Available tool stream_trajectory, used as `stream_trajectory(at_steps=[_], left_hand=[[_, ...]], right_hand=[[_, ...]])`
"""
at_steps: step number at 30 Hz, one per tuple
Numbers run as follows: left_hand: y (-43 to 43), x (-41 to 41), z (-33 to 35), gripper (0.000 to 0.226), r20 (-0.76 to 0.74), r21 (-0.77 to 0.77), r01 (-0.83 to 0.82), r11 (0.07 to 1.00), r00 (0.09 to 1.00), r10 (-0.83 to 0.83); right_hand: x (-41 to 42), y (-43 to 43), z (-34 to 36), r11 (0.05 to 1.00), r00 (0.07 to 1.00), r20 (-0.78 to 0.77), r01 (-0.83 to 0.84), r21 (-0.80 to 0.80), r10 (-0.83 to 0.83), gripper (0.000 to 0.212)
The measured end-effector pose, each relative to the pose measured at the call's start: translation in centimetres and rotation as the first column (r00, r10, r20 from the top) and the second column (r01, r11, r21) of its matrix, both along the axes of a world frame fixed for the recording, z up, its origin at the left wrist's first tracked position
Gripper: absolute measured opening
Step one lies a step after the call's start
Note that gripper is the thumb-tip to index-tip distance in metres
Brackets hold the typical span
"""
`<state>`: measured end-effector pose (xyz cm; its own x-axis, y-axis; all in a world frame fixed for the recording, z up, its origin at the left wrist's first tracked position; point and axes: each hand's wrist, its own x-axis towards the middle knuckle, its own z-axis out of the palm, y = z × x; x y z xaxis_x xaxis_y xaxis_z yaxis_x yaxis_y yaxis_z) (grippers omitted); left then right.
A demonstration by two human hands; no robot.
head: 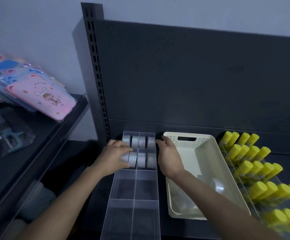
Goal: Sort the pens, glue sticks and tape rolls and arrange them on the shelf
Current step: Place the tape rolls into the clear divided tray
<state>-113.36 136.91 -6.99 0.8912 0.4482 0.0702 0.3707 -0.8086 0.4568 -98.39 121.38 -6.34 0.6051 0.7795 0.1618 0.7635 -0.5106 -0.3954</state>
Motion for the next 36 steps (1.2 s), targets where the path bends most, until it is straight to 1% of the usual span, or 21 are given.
stream_trajectory(at_steps=[3,7,9,11,14,16,18,22,26,29,31,33,34,36], left_hand=[[-0.1,0.1,-0.4,0.059,0.057,0.019,-0.03,0.999,0.998,0.028],[-0.2,0.3,-0.4,0.068,0.022,0.038,-0.056,0.998,0.998,0.055],[-0.4,0.5,-0.1,0.068,0.026,0.003,-0.065,0.998,0.998,0.065],[-0.9,0.9,0.5,0.066,0.064,-0.051,-0.055,0.997,0.996,0.058],[-2.1,1.5,1.7,0.058,0.12,-0.099,-0.007,0.995,0.993,0.018],[-3.2,2.0,2.4,0.051,0.148,-0.128,0.038,0.991,0.989,-0.019],[-4.5,2.7,3.1,0.048,0.15,-0.133,0.089,0.987,0.986,-0.068],[-7.6,4.5,3.8,0.046,0.126,-0.138,0.213,0.967,0.972,-0.197],[-10.5,6.4,4.0,0.048,0.011,-0.121,0.353,0.928,0.935,-0.355],[-12.2,7.9,4.0,0.051,-0.155,-0.078,0.456,0.886,0.873,-0.463],[-13.0,8.7,3.8,0.044,-0.314,-0.042,0.507,0.861,0.811,-0.493],[-13.7,9.5,3.6,0.028,-0.453,0.045,0.574,0.817,0.741,-0.496],[-13.9,9.8,3.5,0.022,-0.504,0.095,0.609,0.788,0.712,-0.489],[-14.0,10.3,3.5,0.021,-0.569,0.147,0.653,0.743,0.67,-0.476]], right_hand=[[0.0,0.2,-0.2,1.0,1.0,-0.003,0.009,0.0,-0.009,0.058],[0.1,0.2,-0.3,1.0,1.0,-0.001,0.009,-0.012,-0.009,0.059],[0.1,0.2,-0.2,1.0,1.0,0.001,0.0,-0.009,0.0,0.057],[0.2,0.0,0.2,1.0,1.0,-0.01,-0.026,0.0,0.026,0.051],[0.8,-1.1,1.1,0.994,0.993,-0.099,-0.051,0.092,0.06,0.037],[1.6,-2.7,1.7,0.99,0.989,-0.137,-0.038,0.138,0.057,0.035],[2.5,-4.6,2.1,0.986,0.988,-0.15,0.006,0.168,0.019,0.034],[4.2,-8.5,2.4,0.98,0.987,-0.131,0.114,0.161,-0.093,0.032],[4.8,-11.8,1.9,0.987,0.988,-0.104,0.128,0.098,-0.118,0.031],[4.7,-13.5,1.0,0.989,0.987,-0.105,0.13,0.068,-0.123,0.03],[4.6,-14.2,0.7,0.984,0.978,-0.152,0.155,0.085,-0.141,0.027],[4.3,-14.5,0.9,0.984,0.963,-0.24,0.15,0.093,-0.124,0.023],[4.1,-14.5,1.1,0.99,0.955,-0.281,0.121,0.075,-0.095,0.022],[3.9,-14.5,1.4,1.0,0.942,-0.334,0.022,-0.004,-0.022,0.025]])
